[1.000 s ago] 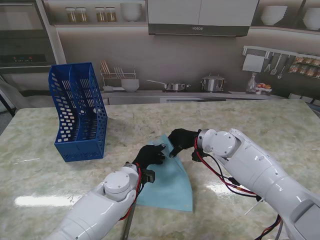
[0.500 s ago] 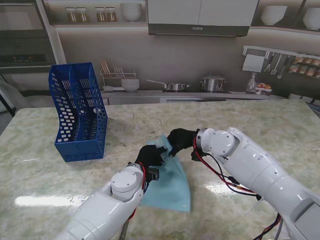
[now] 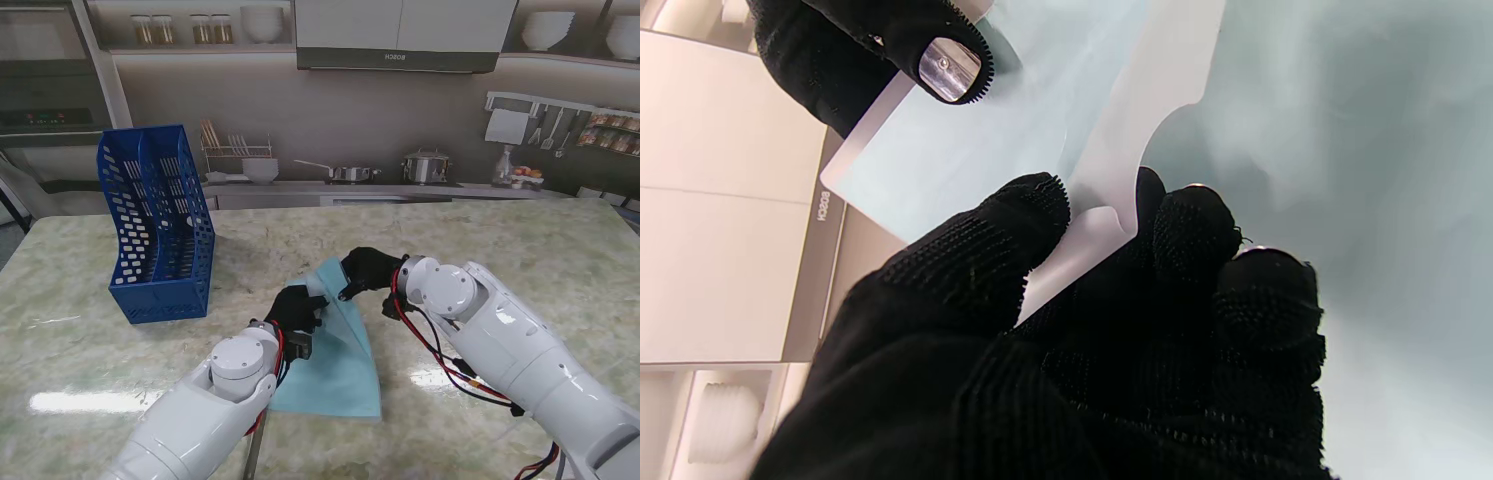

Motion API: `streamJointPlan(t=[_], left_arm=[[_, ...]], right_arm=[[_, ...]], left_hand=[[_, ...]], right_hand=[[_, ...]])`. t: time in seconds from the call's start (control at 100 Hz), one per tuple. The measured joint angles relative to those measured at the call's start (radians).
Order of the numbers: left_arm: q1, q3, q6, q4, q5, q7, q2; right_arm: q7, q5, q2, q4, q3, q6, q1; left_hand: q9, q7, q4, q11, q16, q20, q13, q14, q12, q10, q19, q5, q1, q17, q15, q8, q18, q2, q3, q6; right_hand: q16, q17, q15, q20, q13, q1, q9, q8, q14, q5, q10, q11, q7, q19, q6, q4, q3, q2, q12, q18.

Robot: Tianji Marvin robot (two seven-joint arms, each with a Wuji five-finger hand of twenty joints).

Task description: Open the sliding file folder, put the receipt in and insert it into the document holder

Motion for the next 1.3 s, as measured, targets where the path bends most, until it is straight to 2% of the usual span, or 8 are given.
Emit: streamJointPlan(t=[0.1,0.2,0.27,0.69,0.78,0.95,1.05,1.3], left_arm=[[0.010,-0.015,0.000,-0.021,0.004,-0.011,0.009],[0.019,-0.025,0.000,-0.043,0.027,-0.023,0.021],[0.023,-0.032,0.001,-0.052,0.050,-0.034,0.028],[0.056,-0.083,0.001,-0.122,0.045,-0.051,0.052],[0.065,-0.095,-0.002,-0.136,0.044,-0.052,0.057],[0.071,-0.113,-0.005,-0.144,0.046,-0.057,0.062],[0.074,-0.119,-0.011,-0.147,0.045,-0.057,0.065],[0.075,-0.123,-0.019,-0.151,0.035,-0.056,0.067]], right_arm=[[-0.016,-0.003,0.002,-0.020,0.035,0.015,-0.026],[-0.045,-0.002,0.001,-0.034,0.076,0.033,-0.055],[-0.055,-0.005,0.002,-0.045,0.097,0.055,-0.072],[-0.110,0.020,-0.002,-0.017,0.161,0.084,-0.123],[-0.123,0.021,-0.005,-0.009,0.171,0.094,-0.133],[-0.130,0.012,-0.006,-0.012,0.202,0.119,-0.163],[-0.130,0.003,-0.004,-0.024,0.229,0.136,-0.189],[-0.152,-0.018,0.004,-0.088,0.316,0.182,-0.271]], left_hand=[[0.000,0.013,0.044,0.024,0.045,-0.002,0.011,0.000,0.025,0.001,0.019,0.000,-0.001,0.018,0.011,0.013,0.001,-0.010,0.024,0.009],[0.002,0.014,0.045,0.040,0.063,-0.011,0.031,0.001,0.035,0.001,0.033,0.000,-0.002,0.041,0.018,0.023,0.006,-0.012,0.044,0.016],[0.005,0.014,0.073,0.047,0.068,-0.011,0.038,0.001,0.035,0.001,0.038,0.000,-0.003,0.049,0.021,0.036,0.006,-0.021,0.057,0.018],[0.020,0.026,0.096,0.064,0.075,-0.023,0.068,0.005,0.036,0.008,0.068,0.010,-0.015,0.089,0.037,0.050,0.015,-0.042,0.094,0.031],[0.021,0.026,0.096,0.065,0.075,-0.025,0.070,0.008,0.036,0.009,0.071,0.010,-0.015,0.093,0.037,0.050,0.020,-0.047,0.102,0.037],[0.021,0.026,0.096,0.066,0.075,-0.035,0.070,0.009,0.036,0.010,0.074,0.010,-0.015,0.094,0.038,0.050,0.021,-0.049,0.108,0.039],[0.021,0.026,0.096,0.066,0.075,-0.036,0.071,0.009,0.036,0.011,0.075,0.010,-0.015,0.094,0.039,0.050,0.021,-0.049,0.109,0.039],[0.021,0.026,0.096,0.066,0.075,-0.037,0.071,0.010,0.036,0.012,0.076,0.010,-0.015,0.095,0.040,0.050,0.022,-0.050,0.116,0.040]], right_hand=[[0.000,0.000,0.000,0.000,0.000,0.000,0.000,0.000,0.000,-0.002,-0.001,0.000,-0.008,0.000,0.000,0.000,0.000,0.005,0.000,0.000],[0.000,0.000,0.000,0.000,0.000,0.010,0.000,0.000,0.000,-0.002,-0.001,0.000,-0.018,0.000,0.000,0.000,-0.001,0.005,0.000,0.000],[0.000,0.000,0.000,0.000,0.000,0.010,0.000,0.000,0.000,-0.010,-0.001,0.000,-0.019,0.000,0.000,0.000,-0.002,0.015,-0.001,0.000],[-0.014,-0.009,0.000,-0.003,0.000,-0.058,0.004,0.000,-0.007,-0.017,-0.012,0.008,-0.022,0.000,-0.033,0.000,-0.009,0.015,-0.036,-0.011],[-0.058,-0.035,-0.002,-0.003,-0.003,-0.086,-0.002,0.012,-0.010,-0.044,-0.013,0.008,-0.049,0.000,-0.033,0.001,-0.008,0.015,-0.048,-0.021],[-0.298,-0.154,-0.027,-0.003,-0.055,-0.154,-0.085,0.120,-0.016,-0.078,-0.003,-0.017,-0.279,0.000,-0.032,0.004,0.012,0.017,-0.060,-0.045],[-0.407,-0.222,-0.072,0.000,-0.077,-0.203,-0.149,0.245,-0.012,-0.079,0.019,-0.077,-0.447,-0.006,-0.012,0.102,0.025,0.039,-0.078,-0.046],[-0.423,-0.364,-0.173,0.038,-0.209,-0.241,-0.294,0.295,0.016,-0.139,0.090,-0.203,-0.573,-0.064,0.032,0.122,0.024,0.039,-0.098,-0.046]])
